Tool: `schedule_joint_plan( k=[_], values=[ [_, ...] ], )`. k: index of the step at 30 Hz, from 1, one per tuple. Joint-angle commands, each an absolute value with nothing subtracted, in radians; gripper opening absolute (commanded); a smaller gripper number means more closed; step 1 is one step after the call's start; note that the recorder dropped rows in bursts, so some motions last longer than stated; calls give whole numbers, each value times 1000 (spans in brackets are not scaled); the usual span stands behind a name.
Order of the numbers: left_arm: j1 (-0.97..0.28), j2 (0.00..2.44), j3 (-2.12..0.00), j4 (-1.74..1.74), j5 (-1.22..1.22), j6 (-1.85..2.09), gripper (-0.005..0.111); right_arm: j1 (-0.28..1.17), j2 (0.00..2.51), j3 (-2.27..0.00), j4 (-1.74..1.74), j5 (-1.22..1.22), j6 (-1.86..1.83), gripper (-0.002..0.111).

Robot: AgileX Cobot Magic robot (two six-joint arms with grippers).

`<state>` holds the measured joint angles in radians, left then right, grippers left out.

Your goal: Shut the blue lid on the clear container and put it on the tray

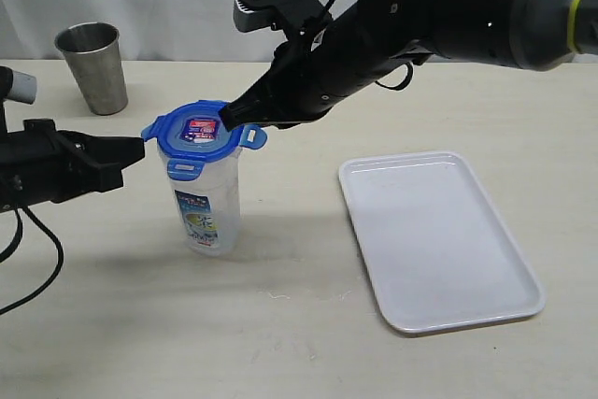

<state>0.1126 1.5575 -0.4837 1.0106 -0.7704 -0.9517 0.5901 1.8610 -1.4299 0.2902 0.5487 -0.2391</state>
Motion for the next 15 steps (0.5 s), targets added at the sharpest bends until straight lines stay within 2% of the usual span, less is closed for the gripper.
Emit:
schedule_joint_plan(
  k=[1, 15],
  values=[
    [105, 1590, -502, 997, -790, -946, 0, 585, 1860, -1436, 328, 565, -276, 4],
    [105, 1615, -502, 963, -806, -920, 0, 585, 1860, -1436, 332, 644, -276, 4]
  ],
)
